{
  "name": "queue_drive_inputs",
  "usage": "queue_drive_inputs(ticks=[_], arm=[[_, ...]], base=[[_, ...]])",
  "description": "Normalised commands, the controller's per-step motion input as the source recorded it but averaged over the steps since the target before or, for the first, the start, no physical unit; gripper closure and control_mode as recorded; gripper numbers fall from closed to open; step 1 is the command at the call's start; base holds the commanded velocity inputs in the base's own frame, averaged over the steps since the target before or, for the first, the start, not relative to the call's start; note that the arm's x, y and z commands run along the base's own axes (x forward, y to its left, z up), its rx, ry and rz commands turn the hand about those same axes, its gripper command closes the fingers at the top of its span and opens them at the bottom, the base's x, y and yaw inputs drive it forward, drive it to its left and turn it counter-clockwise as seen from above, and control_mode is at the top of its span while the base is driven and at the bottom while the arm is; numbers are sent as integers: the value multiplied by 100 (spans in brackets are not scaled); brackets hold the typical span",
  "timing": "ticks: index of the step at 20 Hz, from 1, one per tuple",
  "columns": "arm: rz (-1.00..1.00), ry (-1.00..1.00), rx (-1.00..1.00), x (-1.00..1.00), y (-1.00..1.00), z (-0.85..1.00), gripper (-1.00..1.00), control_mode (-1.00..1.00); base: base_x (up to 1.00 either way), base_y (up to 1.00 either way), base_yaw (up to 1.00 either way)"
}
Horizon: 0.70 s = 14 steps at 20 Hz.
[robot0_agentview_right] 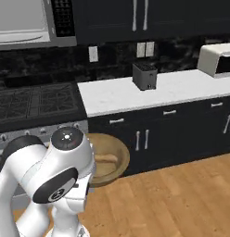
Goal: Pick the sweet potato from the sink and place it in the bowl. Then pick the bowl and place it in the microwave. Then close the microwave door and press the start button.
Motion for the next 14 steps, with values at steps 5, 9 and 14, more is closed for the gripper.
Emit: queue_drive_inputs(ticks=[5,9,14], arm=[[0,0,0,0,0,0,100,100],[0,0,0,0,0,0,100,100],[0,0,0,0,0,0,100,100]], base=[[3,30,91],[82,52,61],[100,58,33]])
